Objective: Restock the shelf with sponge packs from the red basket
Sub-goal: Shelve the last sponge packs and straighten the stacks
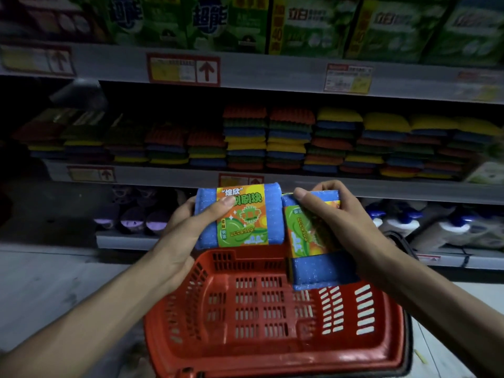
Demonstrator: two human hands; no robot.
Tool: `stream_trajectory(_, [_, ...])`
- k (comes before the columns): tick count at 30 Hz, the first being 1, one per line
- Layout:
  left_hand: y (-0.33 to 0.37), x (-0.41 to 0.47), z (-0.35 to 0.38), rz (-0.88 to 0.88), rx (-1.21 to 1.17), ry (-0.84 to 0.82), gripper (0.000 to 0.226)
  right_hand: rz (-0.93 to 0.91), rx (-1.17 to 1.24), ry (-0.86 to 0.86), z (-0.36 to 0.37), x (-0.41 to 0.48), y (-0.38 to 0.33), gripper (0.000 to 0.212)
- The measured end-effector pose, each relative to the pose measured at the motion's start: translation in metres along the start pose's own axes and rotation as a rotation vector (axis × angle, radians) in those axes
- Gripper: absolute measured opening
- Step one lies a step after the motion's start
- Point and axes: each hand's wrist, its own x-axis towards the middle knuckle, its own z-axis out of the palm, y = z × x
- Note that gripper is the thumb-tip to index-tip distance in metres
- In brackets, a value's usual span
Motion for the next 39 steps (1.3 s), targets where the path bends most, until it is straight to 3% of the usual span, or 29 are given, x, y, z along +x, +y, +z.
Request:
stream_trajectory(6, [0.001, 0.003, -0.011, 0.019, -0.008, 0.009, 0.047, -0.024, -0.057, 0.027, 0.023, 0.004, 0.002, 0.054])
stream_trajectory(11, [-0.002, 0.001, -0.027, -0.013, 0.015, 0.029, 0.062, -0.024, -0.105, 0.033, 0.039, 0.001, 0.005, 0.056])
stream_trajectory(16, [-0.002, -0.005, -0.035, -0.019, 0.016, 0.048, 0.058, -0.064, -0.143, 0.052, 0.05, -0.01, 0.006, 0.057])
stream_trajectory(22, [0.005, -0.018, -0.041, -0.112, -0.07, -0.022, 0.051, -0.023, -0.125, 0.09, 0.057, -0.021, 0.006, 0.048])
stream_trajectory(26, [0.022, -0.022, -0.05, -0.186, -0.117, -0.124, 0.042, -0.1, -0.118, 0.167, 0.06, -0.028, 0.002, 0.036])
stream_trajectory(30, [0.038, -0.031, -0.059, -0.266, -0.028, -0.182, 0.047, -0.084, -0.103, 0.088, 0.061, -0.043, -0.005, 0.044])
stream_trajectory(33, [0.052, -0.041, -0.062, -0.346, -0.046, -0.173, 0.042, -0.122, -0.087, 0.04, 0.062, -0.049, -0.017, 0.037])
stream_trajectory(39, [0.059, -0.05, -0.086, -0.25, -0.034, -0.049, 0.054, -0.204, -0.15, 0.012, 0.058, -0.051, -0.022, 0.023])
